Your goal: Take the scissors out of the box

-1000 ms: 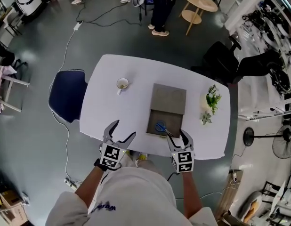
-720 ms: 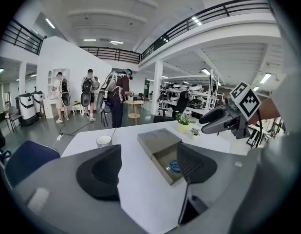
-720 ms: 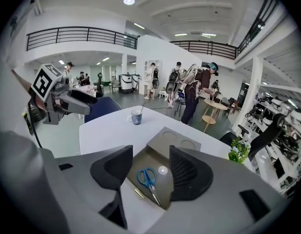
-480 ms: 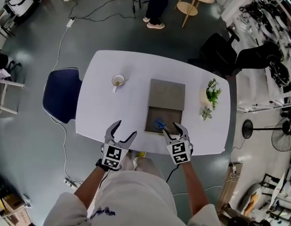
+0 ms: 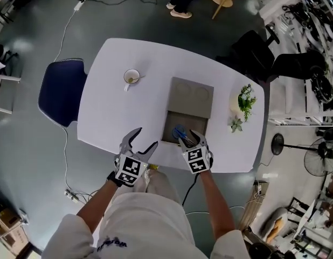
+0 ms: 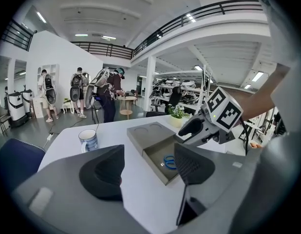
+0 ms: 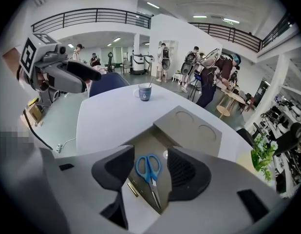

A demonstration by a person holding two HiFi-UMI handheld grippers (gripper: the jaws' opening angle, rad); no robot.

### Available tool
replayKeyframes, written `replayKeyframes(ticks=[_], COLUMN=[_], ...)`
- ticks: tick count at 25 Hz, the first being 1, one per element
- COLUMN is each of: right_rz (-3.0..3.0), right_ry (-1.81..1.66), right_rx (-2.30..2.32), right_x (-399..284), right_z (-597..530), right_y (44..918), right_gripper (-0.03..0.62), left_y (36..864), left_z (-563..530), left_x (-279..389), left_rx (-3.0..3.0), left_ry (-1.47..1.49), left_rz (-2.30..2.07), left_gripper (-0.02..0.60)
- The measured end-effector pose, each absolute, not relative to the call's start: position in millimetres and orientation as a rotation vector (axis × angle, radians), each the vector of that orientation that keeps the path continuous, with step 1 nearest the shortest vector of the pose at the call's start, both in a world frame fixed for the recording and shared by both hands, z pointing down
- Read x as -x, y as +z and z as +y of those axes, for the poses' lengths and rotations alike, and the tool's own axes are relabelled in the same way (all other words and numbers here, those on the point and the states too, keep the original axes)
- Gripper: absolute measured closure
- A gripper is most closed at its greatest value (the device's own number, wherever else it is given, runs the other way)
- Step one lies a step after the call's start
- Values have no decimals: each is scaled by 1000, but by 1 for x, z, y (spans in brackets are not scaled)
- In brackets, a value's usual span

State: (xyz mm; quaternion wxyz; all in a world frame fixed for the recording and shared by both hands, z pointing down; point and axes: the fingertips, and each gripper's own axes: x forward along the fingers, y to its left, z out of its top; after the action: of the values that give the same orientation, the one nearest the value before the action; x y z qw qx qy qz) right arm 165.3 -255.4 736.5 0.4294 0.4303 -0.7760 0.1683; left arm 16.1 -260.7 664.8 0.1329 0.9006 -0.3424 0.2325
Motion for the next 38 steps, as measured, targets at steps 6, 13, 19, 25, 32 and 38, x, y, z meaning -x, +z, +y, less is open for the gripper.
replayKeyframes(ticks=[6, 13, 19, 25, 32, 38], right_rz=[-1899, -1828, -1802, -1762, -1714, -1718], right_ry=[426, 466, 488, 553, 541, 560], right_rx=[-957, -859, -808, -740, -645, -630], right_x=[-161, -158, -159, -154, -147, -148], right_z=[-259, -261, -263, -264, -262, -264], right_y=[771, 820, 841, 858, 863, 862], right_gripper=[387, 419, 445, 487, 514, 513], left_y=[672, 681, 686, 687, 690, 693], left_z=[-267, -263, -259, -258, -252, -247], left_x=[-25, -31, -28, -21, -20, -19], left_rx=[-2589, -2592, -2572, -2554, -2522, -2467], left_ry=[642, 653, 677, 685, 677, 670], left_rz=[-1011, -980, -990, -1016, -1031, -1067], left_gripper=[289, 310, 332, 351, 379, 418])
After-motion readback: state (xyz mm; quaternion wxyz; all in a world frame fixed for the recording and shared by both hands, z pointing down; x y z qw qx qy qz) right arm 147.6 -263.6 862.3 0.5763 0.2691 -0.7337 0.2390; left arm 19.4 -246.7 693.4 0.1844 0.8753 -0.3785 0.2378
